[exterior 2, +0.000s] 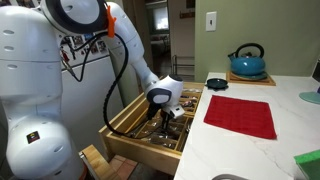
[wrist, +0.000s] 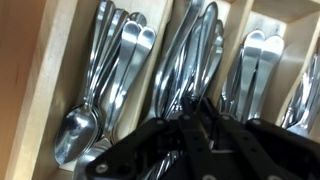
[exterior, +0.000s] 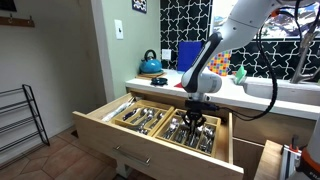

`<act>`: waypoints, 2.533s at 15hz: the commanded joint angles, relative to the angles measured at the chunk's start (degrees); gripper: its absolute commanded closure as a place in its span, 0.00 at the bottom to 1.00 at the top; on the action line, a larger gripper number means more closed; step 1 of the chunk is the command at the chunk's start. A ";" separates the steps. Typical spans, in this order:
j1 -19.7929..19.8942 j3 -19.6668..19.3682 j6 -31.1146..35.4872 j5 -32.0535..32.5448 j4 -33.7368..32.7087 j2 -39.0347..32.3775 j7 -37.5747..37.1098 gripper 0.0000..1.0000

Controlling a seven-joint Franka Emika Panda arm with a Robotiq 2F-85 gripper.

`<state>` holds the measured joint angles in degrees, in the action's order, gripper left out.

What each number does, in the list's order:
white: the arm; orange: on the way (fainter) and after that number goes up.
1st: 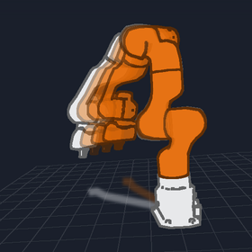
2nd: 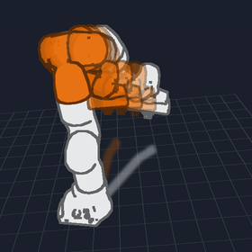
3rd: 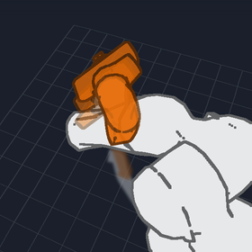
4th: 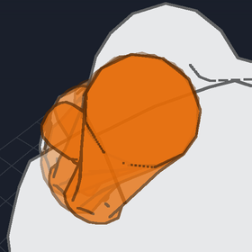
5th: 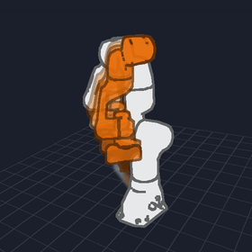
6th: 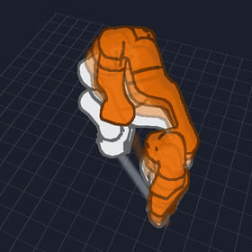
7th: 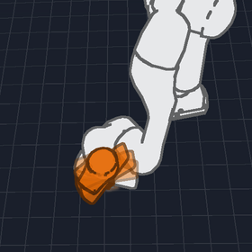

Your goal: Take a fork out of the drawer and place it on the napkin

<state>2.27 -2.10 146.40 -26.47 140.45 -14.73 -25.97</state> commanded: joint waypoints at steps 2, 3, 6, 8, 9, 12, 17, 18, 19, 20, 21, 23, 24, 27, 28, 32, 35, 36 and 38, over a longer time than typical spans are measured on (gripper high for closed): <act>-0.69 -0.52 -0.27 1.18 -0.37 -0.90 -1.40 0.81; -0.68 -0.56 -0.26 1.27 -0.33 -0.98 -1.43 0.81; -0.67 -0.81 -0.17 1.77 -0.38 -1.19 -1.75 0.82; -0.71 -0.98 -0.15 2.29 -0.43 -1.37 -2.30 0.81; -0.83 -1.12 0.04 2.78 -0.41 -1.52 -2.69 0.80; -1.09 -1.54 0.23 4.32 -0.37 -1.77 -3.91 0.79; -1.60 -2.16 0.48 6.59 -0.42 -2.12 -5.77 0.79; -1.71 -2.19 0.48 6.88 -0.45 -2.11 -6.09 0.82; -1.85 -2.26 0.65 7.19 -0.44 -2.09 -6.38 0.85; -2.01 -2.30 0.81 7.49 -0.41 -2.05 -6.56 0.91; -2.11 -2.29 0.85 7.63 -0.43 -2.00 -6.70 0.93; -2.11 -2.14 1.02 7.24 -0.30 -1.62 -6.85 0.99; -2.00 -1.95 0.71 6.91 -0.17 -1.08 -6.64 0.97; -1.95 -1.70 0.18 6.56 0.71 0.86 -6.37 0.97; -1.96 -1.68 -0.02 6.45 1.21 1.74 -6.46 0.97; -2.18 -1.47 -0.48 6.51 4.09 6.47 -6.33 0.97; -2.48 -1.33 0.00 7.27 6.01 10.57 -7.04 0.98; -2.46 -1.36 -0.15 7.70 6.35 12.00 -7.36 0.98; -2.00 -1.42 -1.20 8.59 6.59 15.23 -7.47 0.98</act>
<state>0.04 -3.29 146.44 -20.17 144.35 -5.67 -32.04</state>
